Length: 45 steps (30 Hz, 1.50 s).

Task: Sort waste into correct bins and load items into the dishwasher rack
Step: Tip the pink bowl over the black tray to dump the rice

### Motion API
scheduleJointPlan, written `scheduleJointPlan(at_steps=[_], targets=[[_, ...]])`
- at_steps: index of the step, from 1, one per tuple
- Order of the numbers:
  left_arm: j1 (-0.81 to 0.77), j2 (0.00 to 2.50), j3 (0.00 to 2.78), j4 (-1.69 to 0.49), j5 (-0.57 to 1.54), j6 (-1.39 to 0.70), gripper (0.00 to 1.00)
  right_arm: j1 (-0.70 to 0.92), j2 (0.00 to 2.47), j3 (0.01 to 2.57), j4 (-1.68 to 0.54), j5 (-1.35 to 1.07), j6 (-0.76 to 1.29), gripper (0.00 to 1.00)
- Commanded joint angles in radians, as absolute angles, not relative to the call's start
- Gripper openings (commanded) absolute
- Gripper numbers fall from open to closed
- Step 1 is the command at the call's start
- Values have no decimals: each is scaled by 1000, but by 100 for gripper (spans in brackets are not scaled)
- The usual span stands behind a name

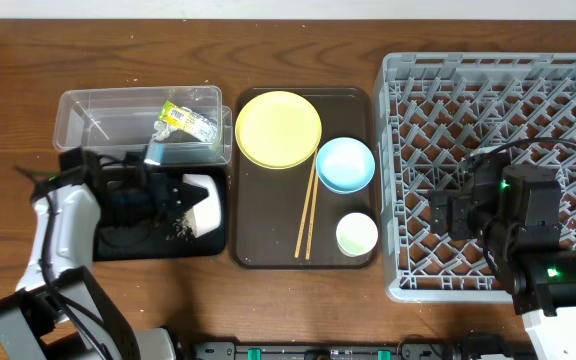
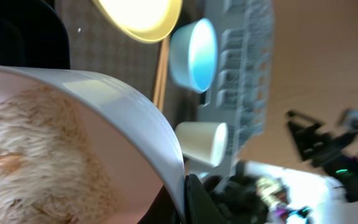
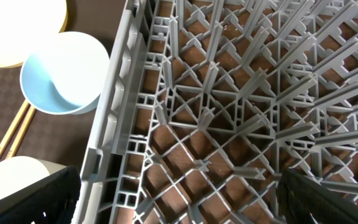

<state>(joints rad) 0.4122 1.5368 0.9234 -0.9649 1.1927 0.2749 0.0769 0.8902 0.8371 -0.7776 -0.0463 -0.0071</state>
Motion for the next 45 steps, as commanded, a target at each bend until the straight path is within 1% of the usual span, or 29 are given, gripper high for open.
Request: scheduleJointPlan(at_steps=[1, 6, 14, 21, 32, 35, 38, 39, 41, 43, 45], targets=[[480, 1557, 907, -968, 1356, 317, 6, 70, 891, 856, -778, -49, 6, 99], [551, 1574, 903, -987, 1415, 317, 6, 70, 891, 856, -779, -49, 6, 99], [572, 1574, 903, -987, 1572, 303, 6, 70, 891, 856, -781, -49, 6, 99], [573, 1574, 903, -986, 1573, 216, 6, 70, 891, 856, -783, -49, 6, 99], [573, 1574, 903, -966, 1573, 207, 6, 70, 891, 856, -791, -49, 2, 99], [573, 1574, 903, -939, 1548, 207, 6, 70, 891, 856, -790, -49, 2, 99], [573, 1574, 903, -903, 1425, 196, 6, 70, 891, 856, -791, -49, 2, 99], [573, 1574, 903, -894, 1371, 163, 6, 70, 891, 856, -793, -49, 2, 99], [573, 1574, 903, -883, 1338, 128, 6, 70, 891, 856, -796, -49, 2, 99], [573, 1574, 903, -884, 1385, 126, 6, 70, 895, 856, -795, -49, 2, 99], [573, 1574, 903, -884, 1530, 186, 6, 70, 902, 856, -794, -49, 2, 99]])
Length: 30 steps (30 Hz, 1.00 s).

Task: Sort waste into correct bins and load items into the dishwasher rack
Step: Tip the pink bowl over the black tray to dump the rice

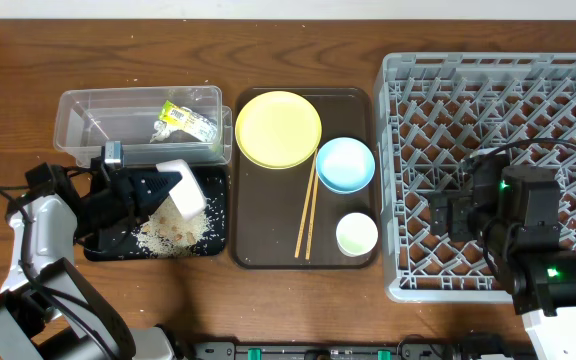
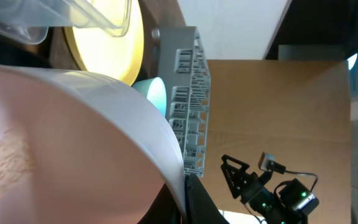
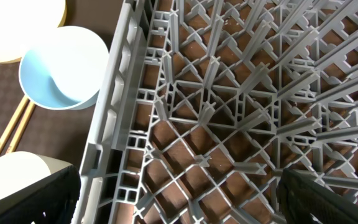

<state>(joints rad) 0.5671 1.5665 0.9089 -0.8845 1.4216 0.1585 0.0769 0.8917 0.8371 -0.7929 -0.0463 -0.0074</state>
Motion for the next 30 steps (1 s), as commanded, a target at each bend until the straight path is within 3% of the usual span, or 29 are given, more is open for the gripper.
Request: scheduleJointPlan(at_steps=[1, 8, 11, 17, 19, 24, 30], targets=[[573, 1574, 905, -891, 1572, 208, 6, 70, 904, 856, -795, -49, 2, 99], [573, 1574, 907, -847, 1427, 143, 6, 70, 905, 856, -801, -49, 2, 99], [573, 1574, 907, -861, 1573, 198, 6, 71, 905, 856, -801, -50, 3, 99], [573, 1573, 911, -806, 1447, 113, 6, 70, 905, 856, -802, -49, 3, 99], [573, 1573, 909, -809, 1567, 156, 6, 70, 905, 856, -804, -49, 3, 99], [575, 1573, 911, -794, 1496, 131, 6, 70, 905, 856, -803, -49, 3, 99], [570, 1571, 912, -803, 1573, 147, 6, 70, 905, 857, -803, -49, 3, 99]])
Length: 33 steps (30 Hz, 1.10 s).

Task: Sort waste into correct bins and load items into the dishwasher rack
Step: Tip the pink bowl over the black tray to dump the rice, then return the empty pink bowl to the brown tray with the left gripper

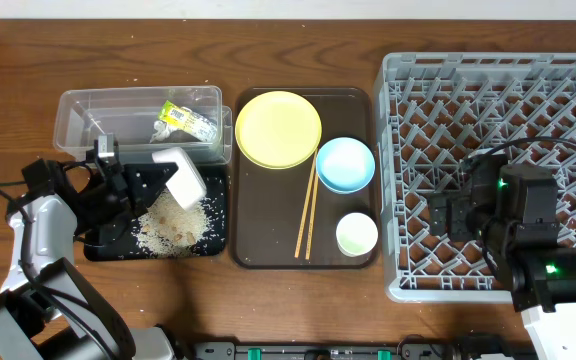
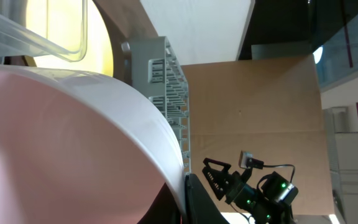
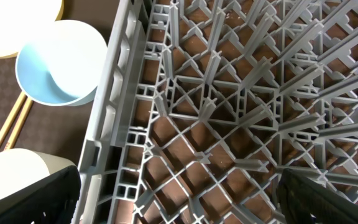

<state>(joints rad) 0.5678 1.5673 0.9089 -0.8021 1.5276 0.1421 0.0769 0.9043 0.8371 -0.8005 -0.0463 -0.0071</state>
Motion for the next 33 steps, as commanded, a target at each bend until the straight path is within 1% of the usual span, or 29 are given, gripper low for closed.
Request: scheduleJointPlan(at_steps=[1, 5, 9, 14, 17, 20, 25, 29, 33], targets=[[569, 1571, 912, -810, 1573, 147, 6, 70, 905, 856, -804, -49, 3, 99], [519, 1550, 912, -828, 1538, 149, 6, 70, 905, 856, -804, -49, 3, 99], [398, 1479, 913, -828, 1303, 126, 6, 70, 905, 856, -801, -49, 3, 99], [166, 1387, 930, -739, 1031, 8, 6, 70, 905, 856, -801, -49, 3, 99], [-10, 1343, 930, -644, 832, -67, 6, 70, 905, 857, -801, -49, 3, 99], [-191, 1341, 930, -568, 623, -96, 6, 70, 905, 856, -801, -49, 3, 99], [-424, 1389, 930, -520, 301, -141, 6, 70, 905, 856, -801, -49, 3, 99], [-527, 1459, 930, -484, 212, -141, 6, 70, 905, 856, -800, -49, 3, 99], [-566, 1526, 930, -430, 196, -141, 6, 70, 905, 856, -801, -49, 3, 99]])
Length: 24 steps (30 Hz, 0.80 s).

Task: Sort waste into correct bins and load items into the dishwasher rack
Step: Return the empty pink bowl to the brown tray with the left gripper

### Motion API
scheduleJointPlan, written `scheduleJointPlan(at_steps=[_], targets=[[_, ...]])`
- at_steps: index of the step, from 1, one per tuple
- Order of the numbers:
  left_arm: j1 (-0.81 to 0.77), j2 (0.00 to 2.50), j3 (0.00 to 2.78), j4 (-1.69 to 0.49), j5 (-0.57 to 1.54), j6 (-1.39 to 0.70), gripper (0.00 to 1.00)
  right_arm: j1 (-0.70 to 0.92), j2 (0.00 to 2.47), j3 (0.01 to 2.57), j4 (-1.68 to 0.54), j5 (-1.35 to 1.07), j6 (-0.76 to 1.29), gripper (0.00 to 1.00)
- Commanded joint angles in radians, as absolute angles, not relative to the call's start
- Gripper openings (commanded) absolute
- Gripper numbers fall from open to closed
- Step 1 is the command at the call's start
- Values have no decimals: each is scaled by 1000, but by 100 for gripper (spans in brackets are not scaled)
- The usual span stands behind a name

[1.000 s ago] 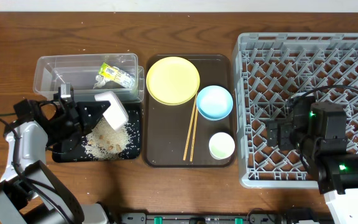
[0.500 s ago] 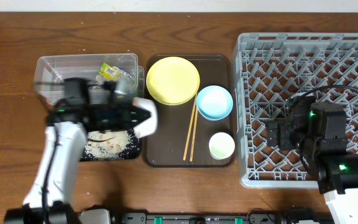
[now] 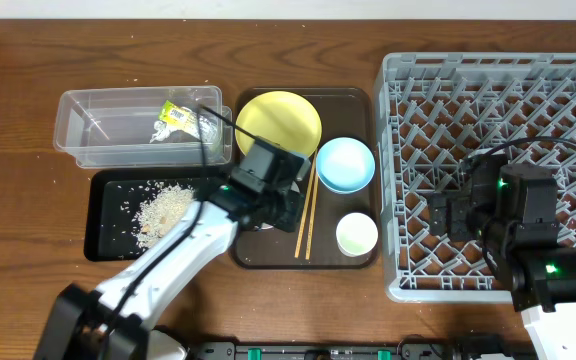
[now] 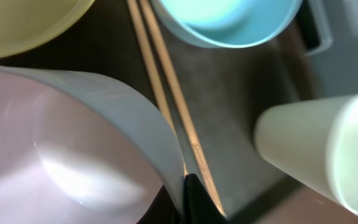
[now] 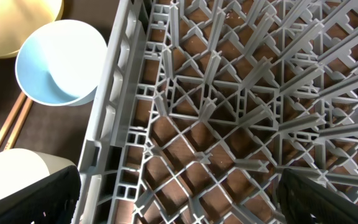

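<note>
My left gripper [image 4: 185,193] is shut on the rim of a white bowl [image 4: 61,143] with a pale pink, empty inside, low over the brown tray [image 3: 253,250]. In the overhead view the left gripper [image 3: 273,203] and arm hide that bowl. Beside it lie the wooden chopsticks [image 4: 166,93], a blue bowl [image 4: 229,18], a pale green cup [image 4: 316,149] and a yellow plate [image 3: 280,120]. My right gripper [image 3: 450,215] hangs open over the grey dishwasher rack [image 3: 498,90], with nothing between its fingers [image 5: 48,196].
A black tray [image 3: 108,235] at the left holds spilled rice [image 3: 160,207]. Behind it stands a clear bin [image 3: 108,125] with a green wrapper [image 3: 183,118]. The rack's upright pegs [image 5: 229,93] fill the right side.
My left gripper, still holding the bowl, has moved from over the black tray at the far left to the brown tray beside the chopsticks. The bowl now shows empty. The right arm has not moved.
My left gripper held the bowl with rice in it over the black tray. Then the bowl was tipped and a rice pile lay on that tray, larger at the following moment. Now the emptied bowl sits low over the brown tray. The right gripper stayed open over the rack.
</note>
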<state>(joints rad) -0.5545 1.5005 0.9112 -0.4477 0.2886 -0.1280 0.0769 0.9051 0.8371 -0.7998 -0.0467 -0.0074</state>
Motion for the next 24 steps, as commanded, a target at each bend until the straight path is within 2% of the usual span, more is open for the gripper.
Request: scheduleJointPlan(at_steps=[1, 4, 8, 13, 17, 24], targets=[[-568, 1536, 930, -414, 196, -141, 7, 70, 905, 857, -801, -49, 3, 99], [-568, 1549, 930, -392, 192, -140, 17, 70, 905, 857, -802, -49, 3, 99], [-568, 1546, 930, -385, 190, -140, 40, 70, 905, 857, -802, -49, 3, 99], [-568, 1510, 931, -387, 202, -141, 45, 70, 905, 857, -801, -49, 3, 99], [-568, 1437, 936, -385, 306, -141, 51, 70, 905, 857, -802, -49, 3, 99], [-601, 1360, 936, -386, 404, -141, 52, 70, 905, 856, -801, -49, 3, 99]])
